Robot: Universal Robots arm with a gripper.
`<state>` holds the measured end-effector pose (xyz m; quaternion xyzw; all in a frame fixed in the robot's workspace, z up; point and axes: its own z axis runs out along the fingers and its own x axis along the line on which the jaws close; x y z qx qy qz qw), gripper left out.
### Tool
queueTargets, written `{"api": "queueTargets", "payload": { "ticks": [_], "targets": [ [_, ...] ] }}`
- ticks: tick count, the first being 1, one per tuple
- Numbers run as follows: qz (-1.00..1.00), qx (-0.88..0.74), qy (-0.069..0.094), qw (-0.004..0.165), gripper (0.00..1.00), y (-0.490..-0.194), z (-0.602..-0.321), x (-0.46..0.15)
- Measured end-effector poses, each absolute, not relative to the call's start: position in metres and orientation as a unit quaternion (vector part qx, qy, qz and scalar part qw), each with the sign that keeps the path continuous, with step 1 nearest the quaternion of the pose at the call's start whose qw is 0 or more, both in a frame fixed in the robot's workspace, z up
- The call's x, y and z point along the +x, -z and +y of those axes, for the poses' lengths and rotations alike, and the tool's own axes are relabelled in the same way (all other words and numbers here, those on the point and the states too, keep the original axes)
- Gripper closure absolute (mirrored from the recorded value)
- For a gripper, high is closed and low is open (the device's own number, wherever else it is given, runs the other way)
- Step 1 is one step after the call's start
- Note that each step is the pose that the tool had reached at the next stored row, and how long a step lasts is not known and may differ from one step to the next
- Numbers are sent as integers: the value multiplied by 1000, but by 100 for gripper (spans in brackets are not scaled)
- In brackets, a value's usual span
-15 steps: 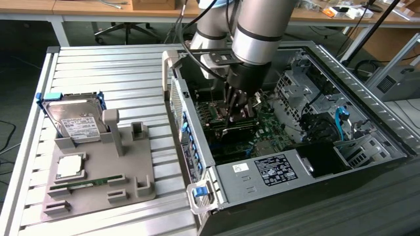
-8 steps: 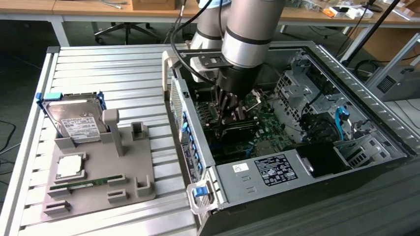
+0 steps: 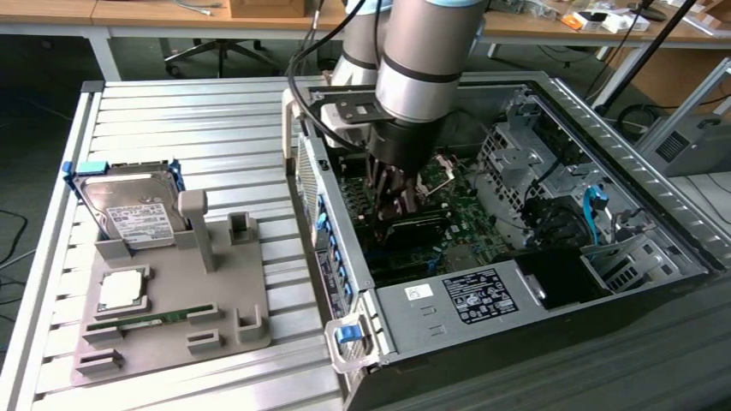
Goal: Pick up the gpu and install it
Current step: 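Press down on the gpu until it lock into place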
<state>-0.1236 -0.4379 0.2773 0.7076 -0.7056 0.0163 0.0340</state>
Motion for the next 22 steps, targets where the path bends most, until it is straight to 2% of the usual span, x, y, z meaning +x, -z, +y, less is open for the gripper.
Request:
{"api": "queueTargets", "payload": {
  "ticks": [22],
  "targets": [
    [-706, 708, -16, 34, 89, -271, -438, -128]
  ]
}}
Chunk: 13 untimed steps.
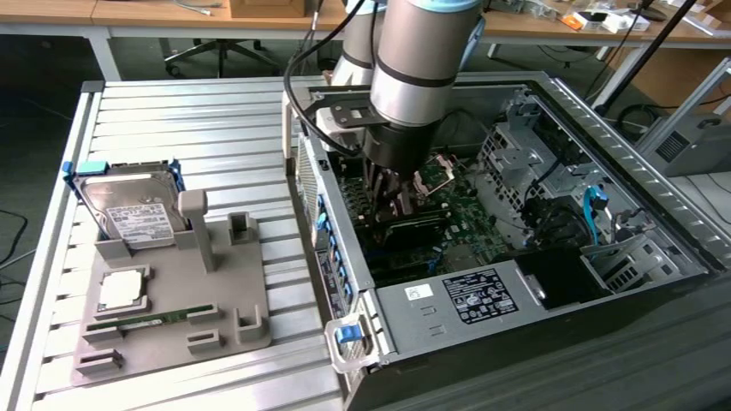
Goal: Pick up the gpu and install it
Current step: 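Press down on the gpu until it lock into place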
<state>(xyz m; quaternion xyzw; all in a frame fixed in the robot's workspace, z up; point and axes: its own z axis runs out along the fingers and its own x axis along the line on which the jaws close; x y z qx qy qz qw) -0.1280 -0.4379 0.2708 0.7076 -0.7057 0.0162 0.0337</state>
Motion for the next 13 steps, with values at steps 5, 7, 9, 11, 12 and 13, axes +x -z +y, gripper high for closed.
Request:
{"api": "queueTargets", "payload": {
  "ticks": [5, 7, 9, 11, 12, 13],
  "targets": [
    [-706, 708, -16, 34, 89, -269, -438, -128],
    [-706, 707, -17, 35, 89, -269, -438, -128],
    [-706, 707, -19, 36, 89, -269, -438, -128],
    [-706, 707, -19, 37, 89, -269, -438, -128],
    [-706, 707, -20, 36, 89, -271, -438, -128],
    [-706, 707, -20, 37, 89, -274, -438, -128]
  ]
}}
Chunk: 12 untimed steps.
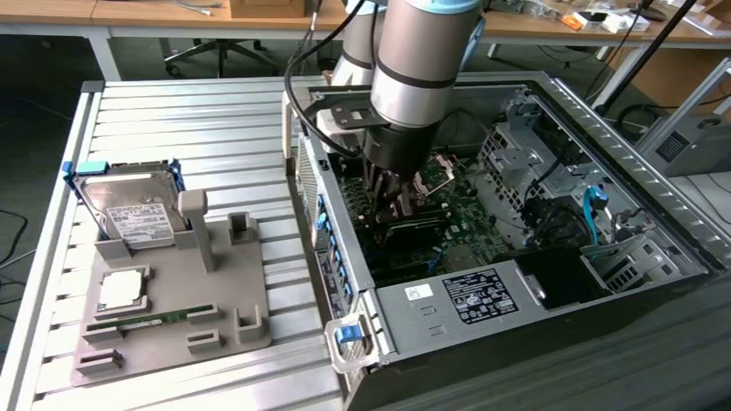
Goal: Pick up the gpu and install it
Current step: 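Press down on the gpu until it lock into place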
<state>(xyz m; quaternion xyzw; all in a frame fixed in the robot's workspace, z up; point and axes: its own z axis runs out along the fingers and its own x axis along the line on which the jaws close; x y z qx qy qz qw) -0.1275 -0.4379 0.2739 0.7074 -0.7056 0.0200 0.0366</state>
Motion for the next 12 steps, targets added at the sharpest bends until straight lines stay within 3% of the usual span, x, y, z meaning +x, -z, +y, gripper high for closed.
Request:
{"api": "queueTargets", "payload": {
  "ticks": [12],
  "targets": [
    [-705, 707, -22, 43, 89, -282, -439, -80]
  ]
}}
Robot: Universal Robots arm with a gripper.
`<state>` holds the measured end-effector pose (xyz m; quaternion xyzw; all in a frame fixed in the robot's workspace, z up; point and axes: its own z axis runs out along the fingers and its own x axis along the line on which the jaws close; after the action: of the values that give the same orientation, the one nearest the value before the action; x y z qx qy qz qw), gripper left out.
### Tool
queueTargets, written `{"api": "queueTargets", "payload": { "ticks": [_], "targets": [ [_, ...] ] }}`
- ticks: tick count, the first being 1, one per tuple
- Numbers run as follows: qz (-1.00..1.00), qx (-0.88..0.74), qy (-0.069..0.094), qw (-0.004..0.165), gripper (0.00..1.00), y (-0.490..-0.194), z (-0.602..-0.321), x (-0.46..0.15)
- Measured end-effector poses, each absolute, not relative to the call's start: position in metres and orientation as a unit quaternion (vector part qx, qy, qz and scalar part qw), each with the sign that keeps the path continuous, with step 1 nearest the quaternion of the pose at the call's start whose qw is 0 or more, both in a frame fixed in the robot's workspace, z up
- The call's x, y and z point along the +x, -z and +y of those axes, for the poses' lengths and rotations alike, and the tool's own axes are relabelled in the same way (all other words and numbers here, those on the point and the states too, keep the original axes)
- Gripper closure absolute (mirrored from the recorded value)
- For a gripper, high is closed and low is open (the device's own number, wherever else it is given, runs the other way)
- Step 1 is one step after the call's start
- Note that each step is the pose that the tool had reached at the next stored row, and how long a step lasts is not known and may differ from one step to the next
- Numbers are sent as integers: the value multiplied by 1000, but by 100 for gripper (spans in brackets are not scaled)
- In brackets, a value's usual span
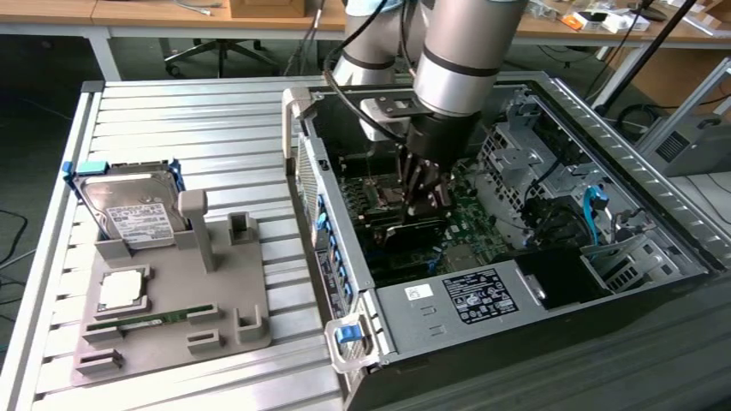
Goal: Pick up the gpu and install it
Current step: 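Press down on the gpu until it lock into place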
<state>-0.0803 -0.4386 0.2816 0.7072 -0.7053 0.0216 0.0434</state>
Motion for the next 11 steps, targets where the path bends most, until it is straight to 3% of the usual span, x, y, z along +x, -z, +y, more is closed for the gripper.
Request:
{"api": "queueTargets", "payload": {
  "ticks": [11],
  "targets": [
    [-705, 707, -19, 46, 89, -281, -439, -34]
  ]
}}
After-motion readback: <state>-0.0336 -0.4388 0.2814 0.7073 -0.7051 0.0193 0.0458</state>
